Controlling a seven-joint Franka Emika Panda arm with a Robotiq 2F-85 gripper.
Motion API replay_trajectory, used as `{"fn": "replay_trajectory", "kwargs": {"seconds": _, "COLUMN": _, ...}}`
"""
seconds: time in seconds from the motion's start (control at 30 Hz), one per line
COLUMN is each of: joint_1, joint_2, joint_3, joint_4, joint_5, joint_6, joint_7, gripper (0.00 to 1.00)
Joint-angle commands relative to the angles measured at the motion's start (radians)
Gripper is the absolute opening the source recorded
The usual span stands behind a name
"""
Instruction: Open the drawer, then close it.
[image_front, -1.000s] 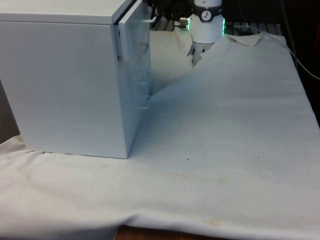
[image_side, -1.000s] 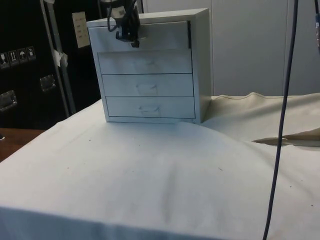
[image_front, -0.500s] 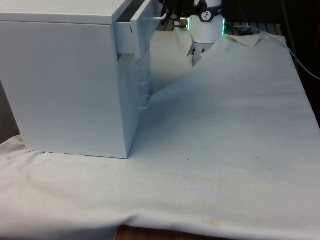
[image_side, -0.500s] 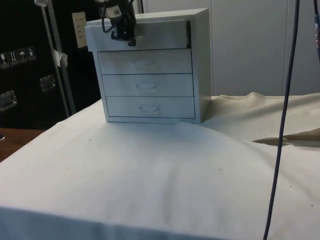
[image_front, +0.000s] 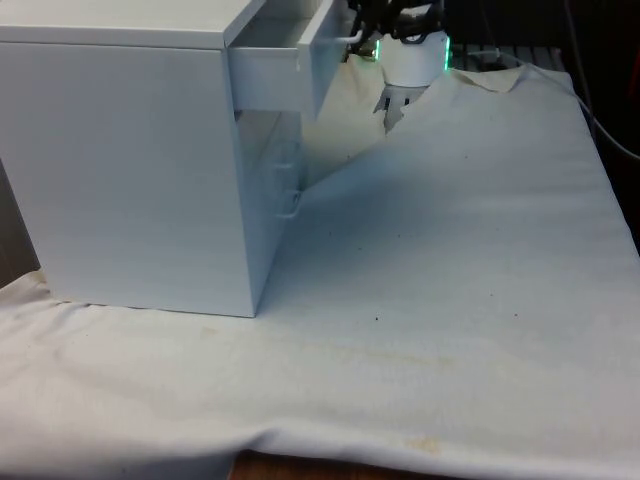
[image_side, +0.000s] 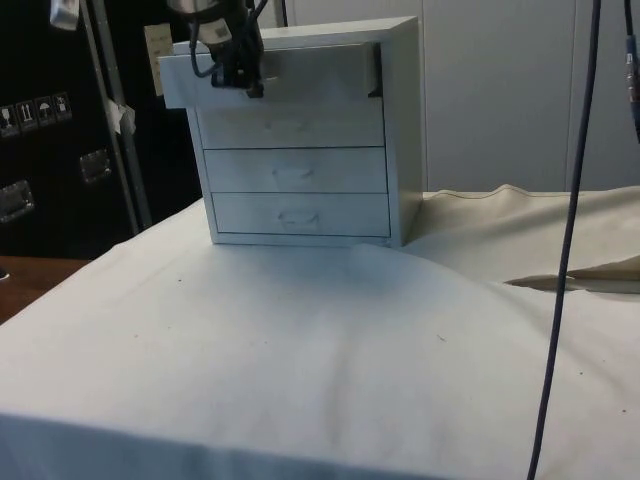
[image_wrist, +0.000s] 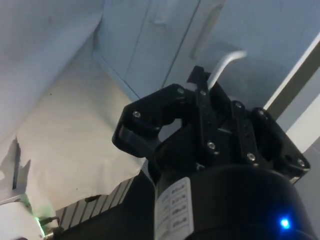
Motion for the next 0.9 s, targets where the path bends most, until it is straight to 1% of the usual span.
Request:
{"fn": "replay_trajectory", "kwargs": {"seconds": 0.0, "joint_1": 0.006, "joint_2": 0.003, "joint_3": 0.005, "joint_4": 0.006, "joint_5": 0.002, "joint_6": -0.012, "joint_7": 0.007, "gripper": 0.0}}
{"fn": "replay_trajectory", "kwargs": {"seconds": 0.13, "joint_1": 0.006, "joint_2": 0.009, "joint_3": 0.025, "joint_4": 0.013, "joint_5": 0.003, "joint_6": -0.022, "joint_7": 0.026, "gripper": 0.0}}
{"fn": "replay_trajectory", "kwargs": {"seconds": 0.17, "joint_1": 0.001, "joint_2": 0.006, "joint_3": 0.026, "joint_4": 0.005, "joint_5": 0.0, "joint_6": -0.011, "joint_7": 0.026, "gripper": 0.0}}
{"fn": "replay_trajectory", "kwargs": {"seconds": 0.2, "joint_1": 0.005, "joint_2": 0.011, "joint_3": 0.03, "joint_4": 0.014, "joint_5": 0.003, "joint_6": -0.024, "joint_7": 0.029, "gripper": 0.0}}
{"fn": "replay_trajectory", "kwargs": {"seconds": 0.23, "joint_1": 0.006, "joint_2": 0.014, "joint_3": 0.04, "joint_4": 0.017, "joint_5": 0.003, "joint_6": -0.029, "joint_7": 0.039, "gripper": 0.0}}
{"fn": "replay_trajectory", "kwargs": {"seconds": 0.43, "joint_1": 0.007, "joint_2": 0.024, "joint_3": 0.068, "joint_4": 0.029, "joint_5": 0.004, "joint_6": -0.044, "joint_7": 0.065, "gripper": 0.0}}
{"fn": "replay_trajectory", "kwargs": {"seconds": 0.47, "joint_1": 0.003, "joint_2": 0.021, "joint_3": 0.07, "joint_4": 0.022, "joint_5": 0.0, "joint_6": -0.034, "joint_7": 0.066, "gripper": 0.0}}
{"fn": "replay_trajectory", "kwargs": {"seconds": 0.5, "joint_1": 0.007, "joint_2": 0.026, "joint_3": 0.073, "joint_4": 0.031, "joint_5": 0.004, "joint_6": -0.048, "joint_7": 0.07, "gripper": 0.0}}
{"fn": "replay_trajectory", "kwargs": {"seconds": 0.63, "joint_1": 0.008, "joint_2": 0.039, "joint_3": 0.1, "joint_4": 0.046, "joint_5": 0.005, "joint_6": -0.065, "joint_7": 0.095, "gripper": 0.0}}
{"fn": "replay_trajectory", "kwargs": {"seconds": 0.67, "joint_1": 0.008, "joint_2": 0.039, "joint_3": 0.1, "joint_4": 0.046, "joint_5": 0.005, "joint_6": -0.065, "joint_7": 0.095, "gripper": 0.0}}
{"fn": "replay_trajectory", "kwargs": {"seconds": 0.7, "joint_1": 0.009, "joint_2": 0.042, "joint_3": 0.108, "joint_4": 0.05, "joint_5": 0.005, "joint_6": -0.07, "joint_7": 0.103, "gripper": 0.0}}
{"fn": "replay_trajectory", "kwargs": {"seconds": 0.73, "joint_1": 0.004, "joint_2": 0.038, "joint_3": 0.105, "joint_4": 0.043, "joint_5": 0.0, "joint_6": -0.058, "joint_7": 0.099, "gripper": 0.0}}
{"fn": "replay_trajectory", "kwargs": {"seconds": 0.77, "joint_1": 0.009, "joint_2": 0.044, "joint_3": 0.112, "joint_4": 0.052, "joint_5": 0.005, "joint_6": -0.072, "joint_7": 0.106, "gripper": 0.0}}
{"fn": "replay_trajectory", "kwargs": {"seconds": 0.87, "joint_1": 0.01, "joint_2": 0.05, "joint_3": 0.124, "joint_4": 0.059, "joint_5": 0.005, "joint_6": -0.08, "joint_7": 0.118, "gripper": 0.0}}
